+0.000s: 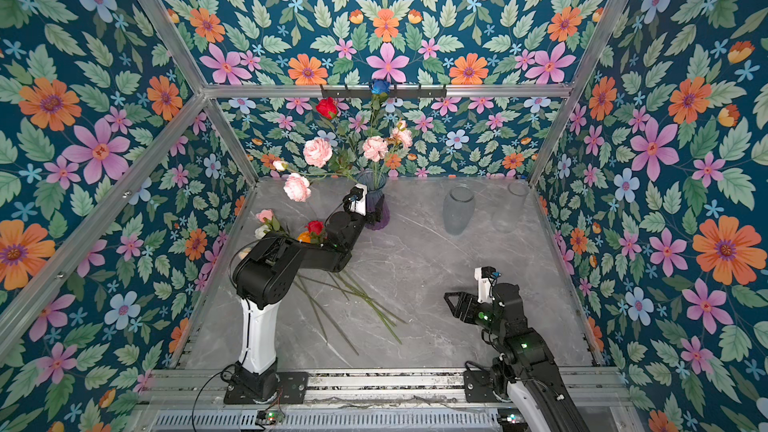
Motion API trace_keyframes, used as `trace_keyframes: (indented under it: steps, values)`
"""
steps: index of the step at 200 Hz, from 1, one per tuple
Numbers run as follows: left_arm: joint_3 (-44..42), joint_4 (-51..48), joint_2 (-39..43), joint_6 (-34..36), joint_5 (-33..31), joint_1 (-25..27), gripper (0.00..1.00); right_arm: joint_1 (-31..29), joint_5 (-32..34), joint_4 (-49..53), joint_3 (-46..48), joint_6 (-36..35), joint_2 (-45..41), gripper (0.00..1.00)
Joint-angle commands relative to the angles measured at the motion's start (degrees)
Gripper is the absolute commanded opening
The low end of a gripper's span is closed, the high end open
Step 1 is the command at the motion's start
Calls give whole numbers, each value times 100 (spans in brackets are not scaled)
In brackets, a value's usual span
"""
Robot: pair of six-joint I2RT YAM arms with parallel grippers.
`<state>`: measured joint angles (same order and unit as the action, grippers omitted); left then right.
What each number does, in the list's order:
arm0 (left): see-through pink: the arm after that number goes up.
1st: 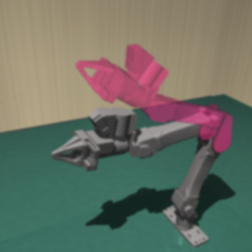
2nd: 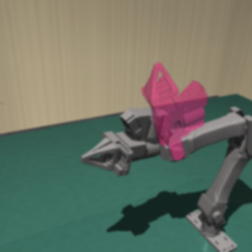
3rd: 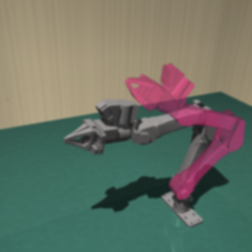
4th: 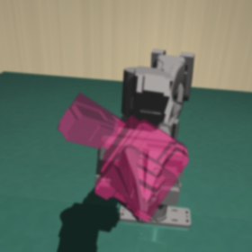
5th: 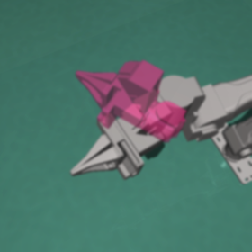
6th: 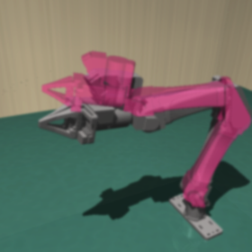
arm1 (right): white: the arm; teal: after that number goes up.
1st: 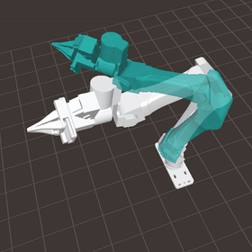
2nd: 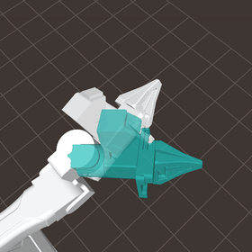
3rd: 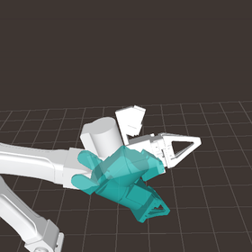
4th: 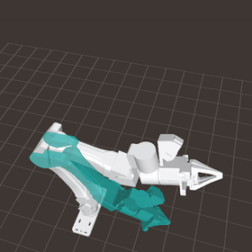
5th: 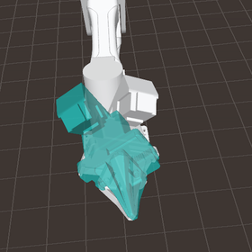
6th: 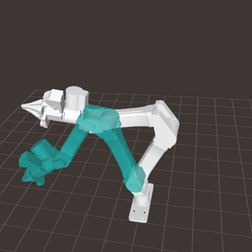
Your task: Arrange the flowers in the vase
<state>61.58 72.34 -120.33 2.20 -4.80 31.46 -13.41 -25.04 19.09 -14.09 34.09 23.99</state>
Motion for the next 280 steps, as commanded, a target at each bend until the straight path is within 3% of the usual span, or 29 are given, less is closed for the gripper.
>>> trace_keyframes:
  steps: [1, 17, 36, 60, 108, 137, 280]
  values:
    - [129, 48, -60, 83, -125, -9, 85, -4, -37, -151, -10, -106, 14, 67]
    - [206, 63, -112, 88, -186, -9, 99, -5, -45, -156, 0, -106, 27, 67]
    - [328, -36, -145, 57, -213, -9, 99, -4, -62, -169, -6, -110, 51, 67]
    - [523, -231, -206, 31, -273, -4, 96, -8, -84, -174, -2, -111, 44, 67]
    - [662, -356, -281, 44, -285, -17, 76, -4, -72, -138, 5, -104, -35, 67]
    - [601, -323, -247, 92, -275, -31, 69, -8, -63, -128, 12, -104, -48, 67]
    - [155, -378, 32, 246, -109, -790, 65, -2, -31, -143, 11, -91, -19, 67]
